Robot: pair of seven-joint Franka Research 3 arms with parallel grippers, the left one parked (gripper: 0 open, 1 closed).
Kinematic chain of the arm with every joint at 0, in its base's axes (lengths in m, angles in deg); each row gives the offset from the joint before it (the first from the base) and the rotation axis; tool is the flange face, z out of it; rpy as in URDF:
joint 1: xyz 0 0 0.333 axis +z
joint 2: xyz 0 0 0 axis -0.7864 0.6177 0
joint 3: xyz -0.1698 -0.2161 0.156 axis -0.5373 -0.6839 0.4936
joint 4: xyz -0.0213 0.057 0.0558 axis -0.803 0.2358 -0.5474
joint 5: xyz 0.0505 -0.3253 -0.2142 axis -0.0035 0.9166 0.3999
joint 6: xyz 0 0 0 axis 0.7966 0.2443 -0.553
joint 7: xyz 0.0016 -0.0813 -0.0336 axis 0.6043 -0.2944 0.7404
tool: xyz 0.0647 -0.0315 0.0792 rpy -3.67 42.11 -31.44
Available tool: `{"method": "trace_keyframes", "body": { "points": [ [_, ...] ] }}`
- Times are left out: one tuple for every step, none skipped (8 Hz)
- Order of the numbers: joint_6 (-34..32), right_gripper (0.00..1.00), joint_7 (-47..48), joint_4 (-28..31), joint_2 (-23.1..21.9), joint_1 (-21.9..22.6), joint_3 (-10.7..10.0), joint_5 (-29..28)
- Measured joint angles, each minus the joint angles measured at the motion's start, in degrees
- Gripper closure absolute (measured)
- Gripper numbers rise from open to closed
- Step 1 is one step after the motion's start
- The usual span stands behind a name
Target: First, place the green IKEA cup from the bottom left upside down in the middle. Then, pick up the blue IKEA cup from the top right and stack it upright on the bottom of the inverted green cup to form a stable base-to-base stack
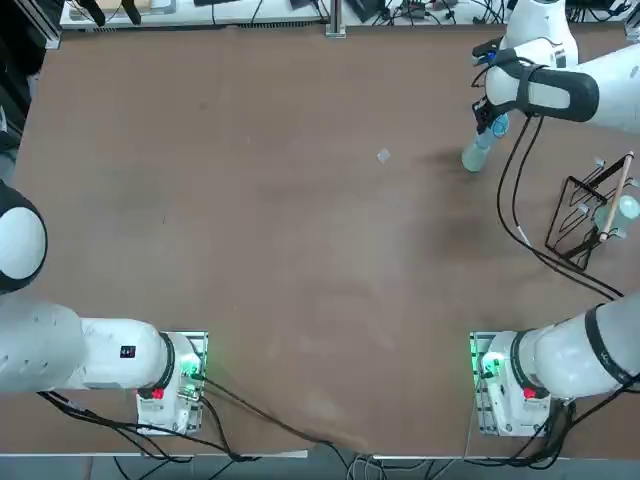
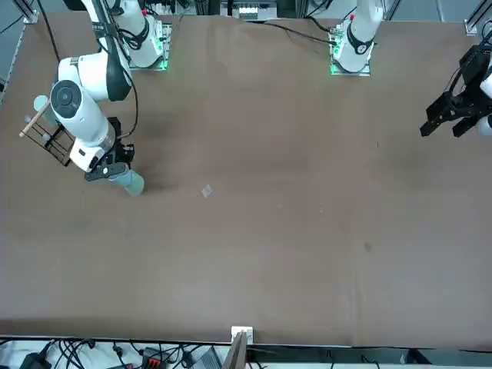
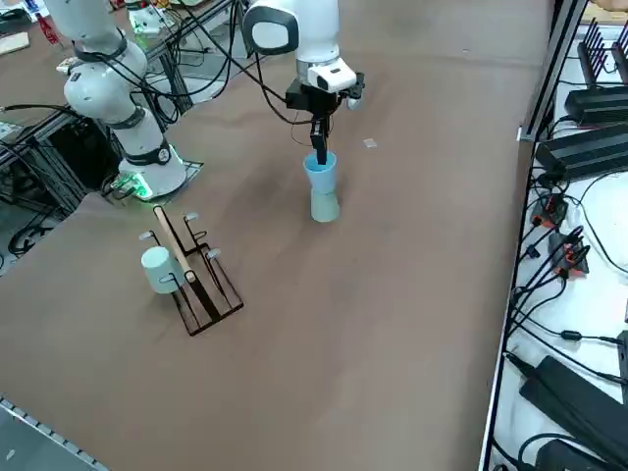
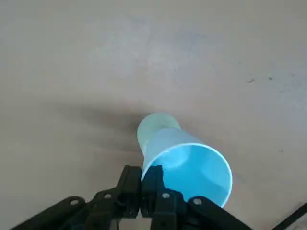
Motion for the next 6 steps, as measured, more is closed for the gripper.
{"method": "trace_keyframes", "body": {
  "points": [
    [0.0, 0.97, 0.3, 0.0, 0.0, 0.1, 0.0, 0.0],
    [-0.1, 0.97, 0.6, 0.0, 0.0, 0.1, 0.0, 0.0],
    [-0.2, 0.97, 0.8, 0.1, 0.0, 0.2, 0.0, 0.0],
    [-0.3, 0.97, 0.9, 0.1, 0.0, 0.4, 0.0, 0.0],
    [-0.4, 0.97, 1.0, 0.1, 0.0, 0.4, 0.0, 0.0],
    [-0.4, 0.97, 1.1, 0.2, 0.1, 0.5, 0.0, 0.0]
  ]
}}
